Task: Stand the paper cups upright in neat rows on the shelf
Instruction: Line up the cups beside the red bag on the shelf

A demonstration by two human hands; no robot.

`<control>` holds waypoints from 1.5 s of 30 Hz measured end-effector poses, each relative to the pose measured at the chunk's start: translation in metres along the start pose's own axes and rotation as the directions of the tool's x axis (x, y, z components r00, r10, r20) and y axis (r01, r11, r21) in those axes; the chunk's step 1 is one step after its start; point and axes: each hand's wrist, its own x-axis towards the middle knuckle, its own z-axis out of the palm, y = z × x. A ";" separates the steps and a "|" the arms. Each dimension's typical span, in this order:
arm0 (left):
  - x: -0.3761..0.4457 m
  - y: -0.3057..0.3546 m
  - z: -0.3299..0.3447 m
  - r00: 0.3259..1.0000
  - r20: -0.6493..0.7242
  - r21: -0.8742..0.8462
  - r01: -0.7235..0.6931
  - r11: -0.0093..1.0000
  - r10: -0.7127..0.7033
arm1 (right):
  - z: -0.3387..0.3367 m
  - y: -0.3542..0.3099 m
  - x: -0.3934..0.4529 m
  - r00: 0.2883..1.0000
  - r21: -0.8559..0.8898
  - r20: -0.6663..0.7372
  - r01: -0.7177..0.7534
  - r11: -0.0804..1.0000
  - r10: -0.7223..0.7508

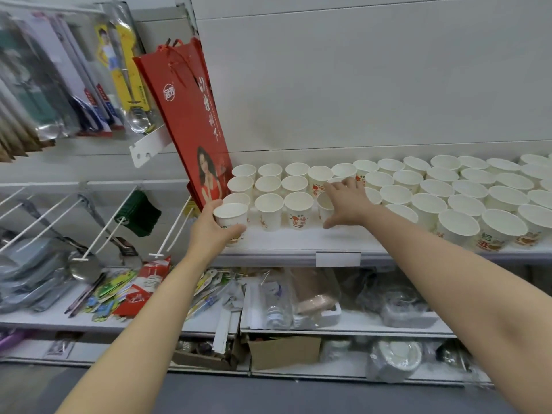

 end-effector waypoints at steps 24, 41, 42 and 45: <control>0.023 -0.031 0.011 0.999 -0.005 0.229 -0.033 0.973 0.035 | -0.013 -0.006 -0.010 0.974 0.331 -0.145 -0.119 0.936 0.175; 0.017 -0.032 0.021 0.995 -0.011 0.217 -0.095 0.972 0.100 | 0.028 -0.144 -0.020 0.964 0.714 -0.135 -0.067 0.697 0.230; 0.017 -0.033 0.020 0.995 -0.011 0.217 -0.091 0.972 0.096 | 0.028 -0.144 -0.019 0.962 0.715 -0.137 -0.070 0.695 0.238; 0.018 -0.033 0.019 0.997 -0.011 0.216 -0.075 0.973 0.080 | 0.028 -0.145 -0.017 0.960 0.704 -0.155 -0.058 0.707 0.233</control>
